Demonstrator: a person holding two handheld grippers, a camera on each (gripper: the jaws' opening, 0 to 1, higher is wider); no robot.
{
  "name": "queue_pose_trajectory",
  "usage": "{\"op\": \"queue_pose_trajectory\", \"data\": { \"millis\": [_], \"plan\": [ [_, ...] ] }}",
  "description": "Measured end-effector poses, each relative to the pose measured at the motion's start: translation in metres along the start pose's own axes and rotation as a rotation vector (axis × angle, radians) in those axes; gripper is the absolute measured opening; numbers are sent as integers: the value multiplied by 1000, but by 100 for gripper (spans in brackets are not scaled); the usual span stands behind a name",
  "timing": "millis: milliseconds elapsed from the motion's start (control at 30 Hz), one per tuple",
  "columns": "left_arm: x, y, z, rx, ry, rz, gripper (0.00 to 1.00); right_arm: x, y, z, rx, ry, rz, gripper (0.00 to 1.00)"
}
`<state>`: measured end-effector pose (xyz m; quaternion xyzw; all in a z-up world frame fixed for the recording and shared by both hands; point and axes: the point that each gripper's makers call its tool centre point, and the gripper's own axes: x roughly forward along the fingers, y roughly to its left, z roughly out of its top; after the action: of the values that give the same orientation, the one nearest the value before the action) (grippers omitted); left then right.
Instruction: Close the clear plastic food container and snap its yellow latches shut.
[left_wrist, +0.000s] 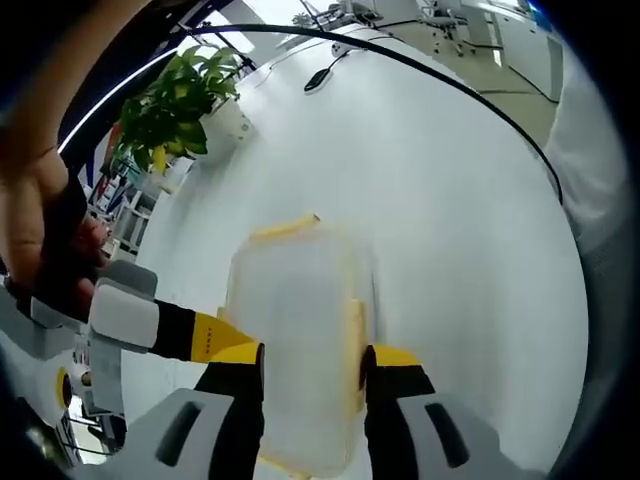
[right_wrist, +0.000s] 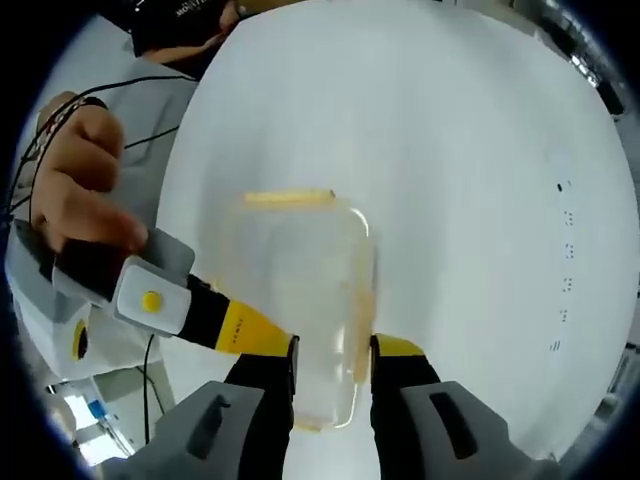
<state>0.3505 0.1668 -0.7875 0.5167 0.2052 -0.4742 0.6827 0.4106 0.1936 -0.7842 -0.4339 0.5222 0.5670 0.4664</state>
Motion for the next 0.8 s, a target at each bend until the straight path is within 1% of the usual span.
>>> {"op": "queue_pose_trajectory", "data": {
  "millis": [100,167,200,233,267,300,333,367,400,433,467,500,533,600,633,667,700,733,800],
  "plan": [
    [-3,-1,-1,21,-10,-5,33,-2,-3,1,27,-14,-32,25],
    [-4,-2,-1,30,-7,-20,34,-4,-2,2,64,-42,-40,25],
    [-5,-3,-1,32,-8,-24,34,-4,2,-1,78,-66,-48,25],
    [-6,-3,-2,35,-12,-30,34,-4,2,0,77,-85,-51,25],
    [-8,-2,-3,28,-20,-42,34,-4,-2,3,106,-121,-73,27],
    [-10,-3,-3,17,-26,-55,33,-6,-6,1,120,-137,-101,29],
    [-13,-5,-5,-39,-28,-82,34,-9,-12,-3,118,-154,-154,34],
    [-15,-5,-6,-70,-30,-88,35,-11,-15,-11,87,-137,-181,40],
    [-19,-7,-2,-126,-69,-109,39,-13,-16,-22,70,-114,-202,43],
    [-22,-9,5,-169,-121,-131,47,-14,-10,-31,59,-111,-210,45],
    [-28,-6,9,-226,-170,-131,53,-15,-7,-37,51,-118,-216,45],
    [-30,-3,9,-238,-188,-127,57,-17,-3,-44,55,-133,-221,44],
    [-33,-2,7,-235,-192,-126,59,-19,-2,-48,70,-146,-226,44],
    [-36,3,-5,-218,-158,-110,59,-22,2,-54,65,-178,-249,46],
    [-37,5,-11,-218,-145,-102,62,-25,6,-57,67,-207,-261,47],
    [-38,7,-14,-218,-144,-100,64,-26,11,-59,61,-224,-261,48],
    [-39,10,-17,-223,-142,-95,66,-28,15,-60,46,-257,-270,48],
    [-40,13,-18,-228,-143,-91,67,-29,18,-62,42,-268,-274,48],
    [-41,20,-23,-224,-133,-64,66,-31,25,-64,42,-299,-281,48]
  ]
}}
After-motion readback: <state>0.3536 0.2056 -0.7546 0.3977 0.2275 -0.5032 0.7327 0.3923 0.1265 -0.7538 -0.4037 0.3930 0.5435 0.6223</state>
